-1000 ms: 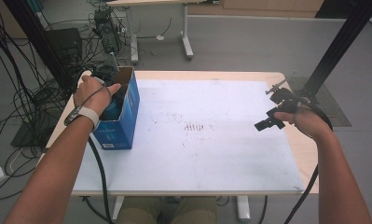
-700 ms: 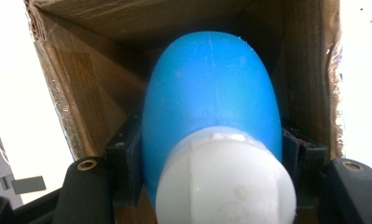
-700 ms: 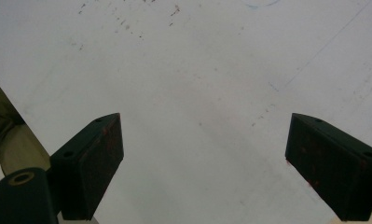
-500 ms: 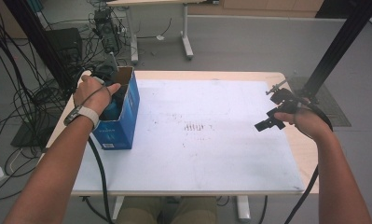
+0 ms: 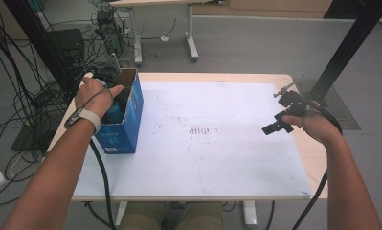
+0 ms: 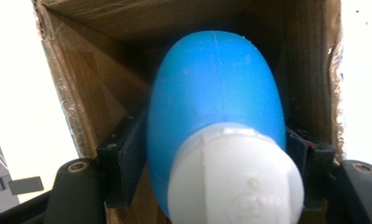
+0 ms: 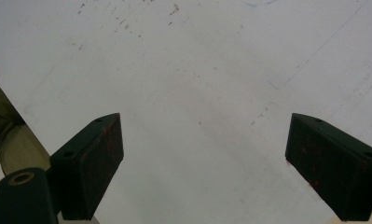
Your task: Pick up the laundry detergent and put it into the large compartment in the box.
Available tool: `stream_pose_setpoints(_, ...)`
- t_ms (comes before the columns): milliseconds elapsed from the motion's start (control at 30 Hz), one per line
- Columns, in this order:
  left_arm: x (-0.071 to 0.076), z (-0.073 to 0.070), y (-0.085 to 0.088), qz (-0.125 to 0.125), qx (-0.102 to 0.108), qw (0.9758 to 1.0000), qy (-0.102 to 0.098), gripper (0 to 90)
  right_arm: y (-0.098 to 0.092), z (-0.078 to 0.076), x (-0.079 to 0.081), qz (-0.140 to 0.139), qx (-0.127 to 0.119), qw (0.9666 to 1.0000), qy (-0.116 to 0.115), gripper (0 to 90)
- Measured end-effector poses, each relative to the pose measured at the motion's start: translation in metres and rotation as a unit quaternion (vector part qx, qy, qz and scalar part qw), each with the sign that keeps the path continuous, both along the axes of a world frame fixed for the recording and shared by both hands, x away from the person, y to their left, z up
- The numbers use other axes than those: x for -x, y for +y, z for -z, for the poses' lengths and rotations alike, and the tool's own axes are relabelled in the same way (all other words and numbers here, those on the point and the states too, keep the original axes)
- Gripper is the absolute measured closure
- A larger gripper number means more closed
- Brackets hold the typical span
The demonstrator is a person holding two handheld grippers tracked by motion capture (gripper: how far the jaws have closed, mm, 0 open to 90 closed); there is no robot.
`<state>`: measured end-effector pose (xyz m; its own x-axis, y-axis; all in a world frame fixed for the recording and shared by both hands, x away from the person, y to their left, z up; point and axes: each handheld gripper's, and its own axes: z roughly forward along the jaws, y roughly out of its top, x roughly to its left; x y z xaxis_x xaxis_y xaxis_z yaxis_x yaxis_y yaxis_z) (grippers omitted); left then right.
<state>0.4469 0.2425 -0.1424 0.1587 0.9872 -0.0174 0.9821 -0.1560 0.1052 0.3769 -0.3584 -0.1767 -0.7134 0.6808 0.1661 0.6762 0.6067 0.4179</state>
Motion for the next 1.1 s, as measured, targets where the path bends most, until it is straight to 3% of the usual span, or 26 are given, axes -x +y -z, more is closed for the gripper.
stream_pose_setpoints(433, 0.003, -0.005, 0.004, 0.003, 0.007, 0.9999, -0.008, 23.9, 0.004, 0.000, -0.001, -0.002, 0.001, 1.0000, 0.002, 11.3)
stream_pose_setpoints(767, 0.003, -0.015, 0.010, 0.001, 0.025, 0.9996, -0.010, 14.2, 0.002, -0.001, 0.003, -0.003, 0.000, 1.0000, 0.000, 11.3)
stream_pose_setpoints(967, 0.002, -0.020, 0.013, 0.013, 0.039, 0.9991, -0.003, 11.6, 0.001, -0.003, 0.006, 0.000, 0.001, 1.0000, -0.002, 11.3)
stream_pose_setpoints(1100, 0.004, -0.027, 0.006, 0.028, 0.026, 0.9992, -0.008, 8.3, 0.001, -0.006, 0.009, 0.001, 0.002, 1.0000, -0.002, 11.3)
